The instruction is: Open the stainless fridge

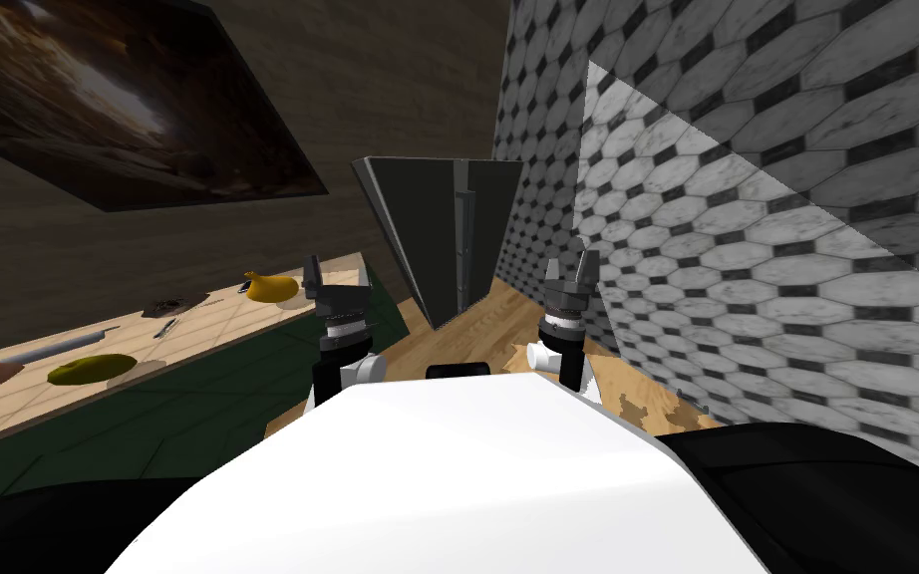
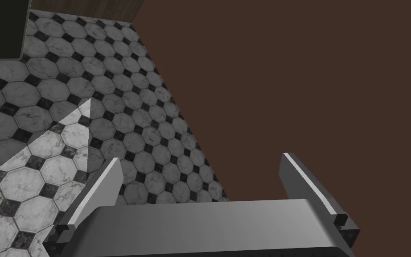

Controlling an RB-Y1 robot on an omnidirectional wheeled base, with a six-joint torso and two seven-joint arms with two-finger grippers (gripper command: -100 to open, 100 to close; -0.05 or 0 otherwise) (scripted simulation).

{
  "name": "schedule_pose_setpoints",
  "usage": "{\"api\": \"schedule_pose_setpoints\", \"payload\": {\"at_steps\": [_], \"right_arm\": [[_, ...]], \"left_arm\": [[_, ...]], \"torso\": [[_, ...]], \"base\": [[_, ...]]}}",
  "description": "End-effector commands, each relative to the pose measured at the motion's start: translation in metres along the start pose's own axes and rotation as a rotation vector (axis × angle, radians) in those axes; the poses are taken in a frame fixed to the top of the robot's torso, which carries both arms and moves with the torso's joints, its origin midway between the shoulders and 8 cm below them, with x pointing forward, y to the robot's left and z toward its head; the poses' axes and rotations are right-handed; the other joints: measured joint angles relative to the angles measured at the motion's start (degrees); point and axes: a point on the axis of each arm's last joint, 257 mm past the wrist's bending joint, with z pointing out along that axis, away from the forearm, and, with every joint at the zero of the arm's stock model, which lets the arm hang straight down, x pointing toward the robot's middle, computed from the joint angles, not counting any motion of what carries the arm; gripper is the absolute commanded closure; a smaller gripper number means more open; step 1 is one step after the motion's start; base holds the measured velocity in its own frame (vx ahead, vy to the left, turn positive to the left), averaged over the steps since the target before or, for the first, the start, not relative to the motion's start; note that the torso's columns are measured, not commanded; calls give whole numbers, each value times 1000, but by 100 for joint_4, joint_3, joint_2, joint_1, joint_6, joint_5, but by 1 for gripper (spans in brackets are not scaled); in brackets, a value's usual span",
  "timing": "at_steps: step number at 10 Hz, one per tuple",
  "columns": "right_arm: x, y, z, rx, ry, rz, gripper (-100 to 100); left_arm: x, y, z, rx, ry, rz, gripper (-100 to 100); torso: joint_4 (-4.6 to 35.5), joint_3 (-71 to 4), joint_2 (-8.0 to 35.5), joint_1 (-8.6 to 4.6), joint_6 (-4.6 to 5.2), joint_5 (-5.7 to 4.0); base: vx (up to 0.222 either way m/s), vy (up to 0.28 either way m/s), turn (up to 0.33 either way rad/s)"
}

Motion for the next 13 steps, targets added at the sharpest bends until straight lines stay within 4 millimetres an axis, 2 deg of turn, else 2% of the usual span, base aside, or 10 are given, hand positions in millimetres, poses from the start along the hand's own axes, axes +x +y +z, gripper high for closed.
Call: {"api": "schedule_pose_setpoints", "payload": {"at_steps": [1,9,10,11,13], "right_arm": [[0,0,0,0,0,0,0],[0,0,0,0,0,0,0],[0,0,0,0,0,0,0],[0,0,0,0,0,0,0],[0,0,0,0,0,0,0]], "left_arm": [[0,0,0,0,0,0,0],[0,0,0,0,0,0,0],[3,4,4,-16,26,11,-100],[4,8,8,-29,42,19,-100],[4,12,13,-44,56,27,-100]], "torso": [[235,-467,232,0,0,0],[3537,-7073,3539,0,0,0],[3960,-7919,3962,0,0,0],[4148,-8316,4151,-6,0,-1],[4218,-8459,4211,-13,0,-4]], "base": [[0,0,0],[0,0,0],[17,-24,27],[32,-55,40],[45,-70,37]]}}
